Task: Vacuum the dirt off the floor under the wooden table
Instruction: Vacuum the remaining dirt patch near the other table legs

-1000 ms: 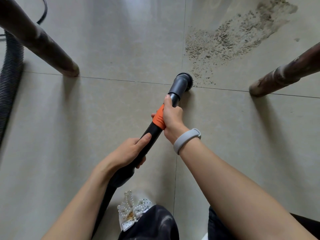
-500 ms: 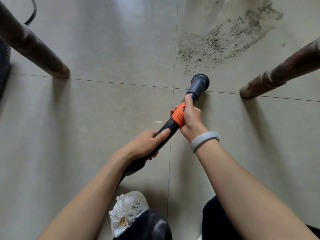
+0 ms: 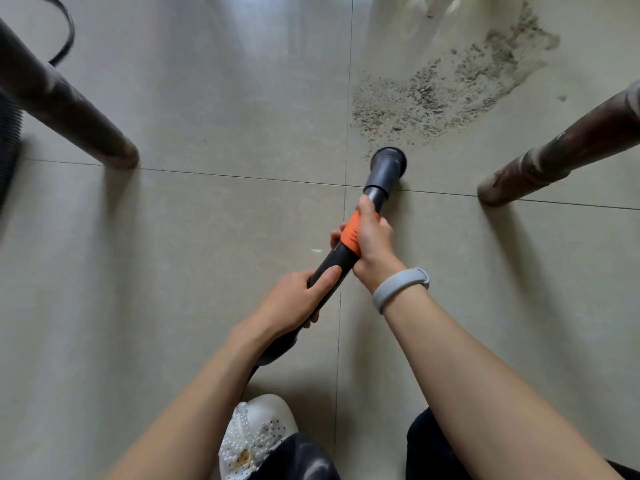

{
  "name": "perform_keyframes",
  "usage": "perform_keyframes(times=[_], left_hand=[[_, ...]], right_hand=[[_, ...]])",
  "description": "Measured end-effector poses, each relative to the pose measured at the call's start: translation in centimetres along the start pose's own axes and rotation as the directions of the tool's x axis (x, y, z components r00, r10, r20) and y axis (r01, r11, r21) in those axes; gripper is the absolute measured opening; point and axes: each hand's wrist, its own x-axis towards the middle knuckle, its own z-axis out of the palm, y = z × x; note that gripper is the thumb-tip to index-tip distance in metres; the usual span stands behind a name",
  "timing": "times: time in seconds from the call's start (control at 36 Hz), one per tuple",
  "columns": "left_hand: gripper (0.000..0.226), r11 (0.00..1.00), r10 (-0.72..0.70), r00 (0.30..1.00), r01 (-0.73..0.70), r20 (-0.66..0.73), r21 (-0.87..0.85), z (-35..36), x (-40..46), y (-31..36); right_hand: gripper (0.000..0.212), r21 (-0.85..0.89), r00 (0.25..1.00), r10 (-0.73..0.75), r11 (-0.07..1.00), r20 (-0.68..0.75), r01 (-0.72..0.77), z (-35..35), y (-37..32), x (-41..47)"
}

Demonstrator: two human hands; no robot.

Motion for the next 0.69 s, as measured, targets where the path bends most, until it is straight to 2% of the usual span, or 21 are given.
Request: perform_keyframes(times=[0.14, 0.31, 0.5, 0.69], left_hand=[[0.043, 0.992, -0.035, 0.995, 0.024, -0.095, -0.122, -0.6, -0.7, -1.2], [0.044, 0.987, -0.050, 0.989, 0.028, -0.139, -0.159, -1.3, -0.4, -0.9], [0.043, 0.992, -0.014, 0.999, 0.008, -0.043, -0.130, -0.4, 1.4, 1.2], [0.051, 1.000, 0.026, 0.999, -0.026, 0.047, -0.007, 0.5, 3.3, 2.7]], right_hand=[[0.026, -0.100, 0.992, 0.026, 0.995, 0.120, -0.014, 2.0, 1.1, -0.4], [0.026, -0.129, 0.986, 0.037, 0.992, 0.165, -0.016, 3.3, 0.6, -0.2], [0.027, -0.051, 0.996, 0.001, 0.999, 0.086, 0.003, 1.4, -1.2, 1.1], [0.029, 0.023, 1.000, -0.008, 1.000, -0.006, 0.008, -1.1, -3.0, 2.2]])
